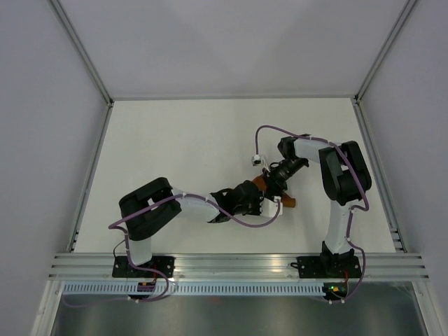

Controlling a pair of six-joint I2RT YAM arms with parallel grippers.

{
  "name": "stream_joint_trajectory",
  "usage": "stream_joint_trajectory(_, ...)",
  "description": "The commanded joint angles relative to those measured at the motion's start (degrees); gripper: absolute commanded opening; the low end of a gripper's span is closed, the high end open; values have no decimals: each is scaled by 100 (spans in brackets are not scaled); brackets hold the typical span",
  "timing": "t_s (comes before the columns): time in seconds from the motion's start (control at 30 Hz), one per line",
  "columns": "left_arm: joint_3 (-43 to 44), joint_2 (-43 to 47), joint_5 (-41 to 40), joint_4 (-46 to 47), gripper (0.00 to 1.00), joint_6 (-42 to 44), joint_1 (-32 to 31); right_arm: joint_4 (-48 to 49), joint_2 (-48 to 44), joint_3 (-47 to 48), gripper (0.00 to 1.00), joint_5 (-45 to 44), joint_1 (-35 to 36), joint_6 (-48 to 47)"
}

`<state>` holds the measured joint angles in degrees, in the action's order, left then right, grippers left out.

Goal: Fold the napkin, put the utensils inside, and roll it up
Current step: Roll the napkin with the utensil

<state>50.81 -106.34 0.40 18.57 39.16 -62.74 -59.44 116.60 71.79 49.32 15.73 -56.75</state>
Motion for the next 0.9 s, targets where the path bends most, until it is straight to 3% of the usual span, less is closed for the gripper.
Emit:
stream_joint_trajectory(0.0,122,-264,600,-925,16,-435,-28,372,-153,-78,48,-731,-87,-328)
stream_joint_trajectory(0.2,289,-246,882,-1223,14,-725,34,144,-707,98,54,-529,-271,-196)
stream_joint_trajectory(0.47,728,-395,1470,-1821,14,-1199,262,582,-1454,283,57,-415,-763,664)
stream_joint_trajectory(0.63,1378,-615,1919,-2839,13,-1612,525,899,-1982,222,57,-108,-1255,981)
stream_joint_trajectory(0.87,2152,-1028,3042,-3877,15,-2113,982,1592,-3640,-603,60,25,-2099,1149)
